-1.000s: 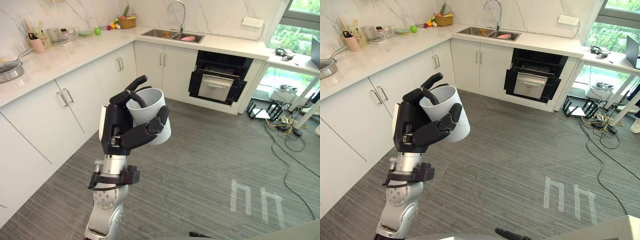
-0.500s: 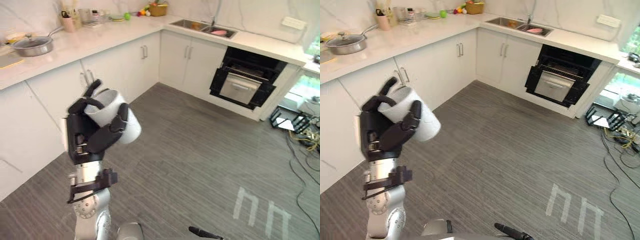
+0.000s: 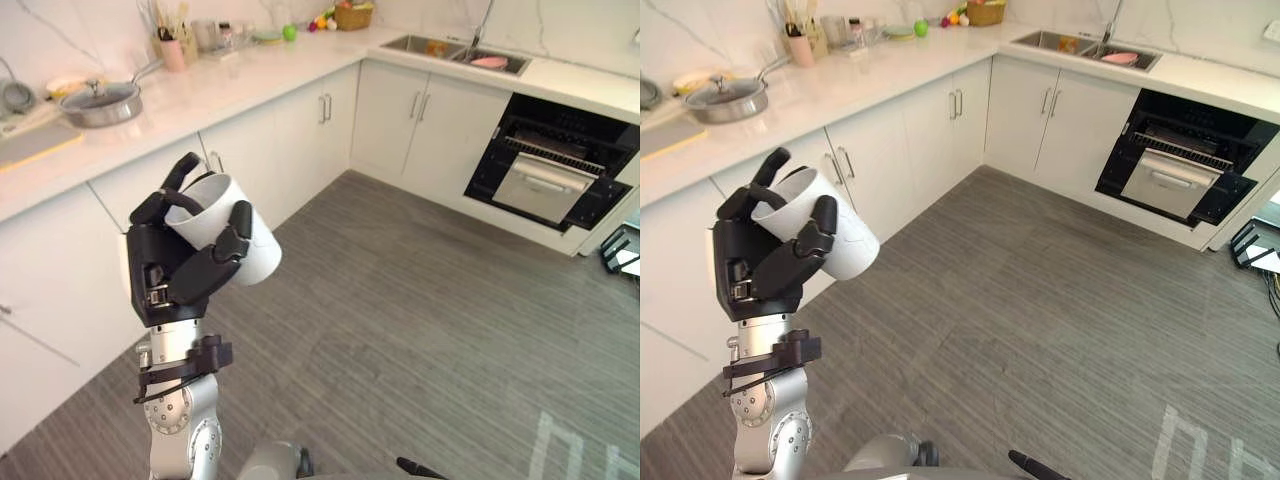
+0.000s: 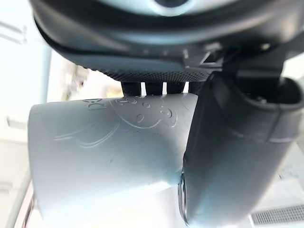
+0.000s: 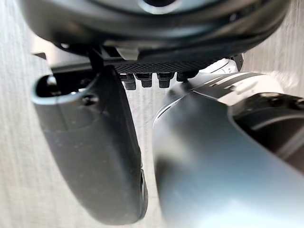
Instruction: Walk over to the sink, pick up the cup, carry it to the dishwasher, place the cup inside the dishwasher, then close the dishwasher door
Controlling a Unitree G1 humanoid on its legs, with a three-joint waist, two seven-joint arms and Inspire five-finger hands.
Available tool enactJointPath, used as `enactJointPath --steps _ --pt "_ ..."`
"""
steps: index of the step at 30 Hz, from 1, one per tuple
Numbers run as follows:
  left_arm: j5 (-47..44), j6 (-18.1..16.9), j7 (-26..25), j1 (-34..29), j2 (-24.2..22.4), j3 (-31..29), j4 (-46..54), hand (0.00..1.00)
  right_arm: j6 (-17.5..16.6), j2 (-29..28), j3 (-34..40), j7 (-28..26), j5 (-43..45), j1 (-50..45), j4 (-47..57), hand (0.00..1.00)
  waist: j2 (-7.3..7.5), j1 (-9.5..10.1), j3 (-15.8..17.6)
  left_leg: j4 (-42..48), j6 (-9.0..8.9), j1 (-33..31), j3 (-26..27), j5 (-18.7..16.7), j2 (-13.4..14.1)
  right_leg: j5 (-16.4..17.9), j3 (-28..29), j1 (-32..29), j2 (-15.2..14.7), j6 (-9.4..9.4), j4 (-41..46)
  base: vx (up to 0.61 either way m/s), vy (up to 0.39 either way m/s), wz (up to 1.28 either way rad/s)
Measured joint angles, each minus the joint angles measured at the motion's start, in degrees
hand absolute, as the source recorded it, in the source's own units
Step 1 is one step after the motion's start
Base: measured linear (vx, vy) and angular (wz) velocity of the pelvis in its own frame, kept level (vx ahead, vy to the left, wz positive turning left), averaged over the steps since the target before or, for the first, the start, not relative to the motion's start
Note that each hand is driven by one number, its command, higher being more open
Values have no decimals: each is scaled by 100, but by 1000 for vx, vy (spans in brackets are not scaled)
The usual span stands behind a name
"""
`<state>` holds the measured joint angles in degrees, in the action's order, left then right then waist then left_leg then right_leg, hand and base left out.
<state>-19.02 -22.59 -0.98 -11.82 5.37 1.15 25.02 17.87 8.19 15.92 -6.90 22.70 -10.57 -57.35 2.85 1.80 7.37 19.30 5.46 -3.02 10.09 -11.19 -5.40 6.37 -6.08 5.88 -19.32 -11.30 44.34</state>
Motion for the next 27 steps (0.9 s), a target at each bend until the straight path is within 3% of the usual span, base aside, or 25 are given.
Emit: enactJointPath --steps 2,4,5,6,7,8,10,12,13,14,15,16,17,18,19,20,21,22,23,24,25,26,27 --pt "129 23 -12 75 134 247 -17 0 -2 -190 29 -14 160 -79 84 100 -15 -144 -39 -712 -22 546 -128 203 68 501 10 -502 490 106 659 296 50 -2" --pt "210 75 -27 312 155 472 -76 0 -39 -422 138 -22 304 -71 322 100 -32 -317 -32 -1292 -112 993 -191 348 146 1010 -405 -1202 920 489 563 300 -25 3" --pt "208 156 -26 533 147 665 -172 0 -33 -471 137 -47 304 -56 558 100 -74 -392 -12 -1473 -169 1205 -217 287 190 1185 -649 -1794 1053 815 170 306 -43 5" --pt "208 197 -24 600 136 736 -214 0 -3 -476 137 -63 305 -63 695 100 -121 -420 18 -1498 -194 1299 -241 229 231 1182 -699 -1995 1106 844 -93 323 -47 11" --pt "208 243 -21 651 125 822 -261 0 18 -459 139 -67 305 -83 805 100 -192 -431 62 -1488 -203 1407 -250 170 307 1128 -689 -2162 1197 896 -450 322 -43 19" --pt "207 374 -5 674 120 1029 -296 0 64 -401 140 -55 309 -125 1036 100 -361 -453 130 -1311 -302 1632 -293 -96 537 660 -517 -2395 1448 839 -1656 452 -65 25" --pt "219 397 38 661 129 1171 -296 0 73 -421 124 13 454 -147 1098 100 -360 -491 142 -965 -512 1828 -469 -560 651 143 -152 -2540 1519 805 -2416 662 -154 58" --pt "222 367 46 535 80 1144 -258 0 169 -435 113 63 533 -175 1163 100 -252 -504 81 -665 -714 2137 -672 -1027 663 -210 79 -2513 1401 968 -2026 663 -237 71" --pt "219 331 44 481 1 1139 -254 0 188 -394 114 56 542 -172 1148 100 -292 -527 69 -460 -829 2266 -768 -1224 748 -494 15 -2546 1421 1035 -1507 543 -226 59" --pt "219 299 48 433 -65 1129 -258 0 190 -349 119 52 548 -146 1153 100 -403 -536 66 -264 -876 2267 -788 -1292 841 -298 -89 -2560 1455 1095 -1246 756 -327 52" --pt "218 262 61 270 -234 1111 -250 0 296 -168 42 75 525 -92 1223 100 -652 -494 -26 614 -921 1953 -793 -1280 1168 74 -264 -2471 1664 1239 -1164 599 -276 22" --pt "217 264 70 268 -315 1114 -244 0 375 -120 12 110 518 -94 1318 100 -804 -460 -66 1428 -1017 1618 -803 -1065 1356 232 -335 -2337 1805 1304 -1185 594 -273 11" --pt "210 264 88 269 -382 1114 -219 0 433 -102 11 134 518 -99 1371 100 -843 -443 -35 2108 -1143 1341 -829 -775 1483 340 -383 -2201 1876 1327 -1213 463 -213 6" --pt "210 257 134 237 -518 1125 -200 0 528 -49 -29 206 510 -149 1455 100 -861 -419 48 3481 -1339 711 -882 125 1729 494 -431 -1859 2035 1420 -1358 668 -265 8" --pt "210 255 174 168 -661 1127 -198 0 571 15 -109 290 501 -161 1529 100 -942 -412 105 4619 -1286 136 -765 311 1989 569 -475 -1404 2208 1507 -1657 646 -240 5" --pt "204 255 185 115 -691 1125 -198 0 570 33 -151 337 499 -191 1528 100 -944 -405 113 4973 -1224 -128 -671 272 2088 584 -479 -1144 2281 1531 -1859 621 -204 -1" --pt "204 239 238 60 -670 1113 -198 0 570 37 -222 407 499 -271 1528 100 -902 -344 96 5089 -996 -540 -439 129 2131 584 -442 -706 2351 1534 -2310 413 -120 -17" --pt "197 208 308 61 -651 1100 -176 0 569 65 -290 444 516 -308 1492 100 -867 -229 68 4653 -762 -852 -129 -109 2114 522 -351 -372 2395 1484 -2698 533 -130 -22" --pt "193 203 359 62 -646 1068 -144 0 570 74 -288 449 526 -286 1451 100 -867 -178 66 4266 -727 -982 -19 -238 2080 491 -306 -234 2422 1492 -2868 559 -73 -41" --pt "170 199 402 68 -589 1016 -94 0 569 96 -289 454 531 -150 1222 100 -841 -92 68 3105 -746 -1083 167 -362 1900 428 -141 -36 2427 1555 -3094 685 -23 -59" --pt "113 202 391 69 -523 971 -96 0 568 118 -296 459 530 61 877 100 -782 -32 70 1600 -780 -1058 125 -321 1524 435 70 160 2350 1526 -3269 574 41 -72" --pt "107 204 386 64 -482 942 -116 0 570 124 -298 460 529 197 702 100 -733 -8 76 839 -750 -1008 -17 -179 1302 456 193 237 2278 1490 -3344 572 107 -87" --pt "105 205 364 58 -408 934 -186 0 577 122 -299 456 526 371 476 100 -647 44 84 -315 -757 -978 -395 469 925 507 448 408 2142 1401 -3496 434 116 -88"
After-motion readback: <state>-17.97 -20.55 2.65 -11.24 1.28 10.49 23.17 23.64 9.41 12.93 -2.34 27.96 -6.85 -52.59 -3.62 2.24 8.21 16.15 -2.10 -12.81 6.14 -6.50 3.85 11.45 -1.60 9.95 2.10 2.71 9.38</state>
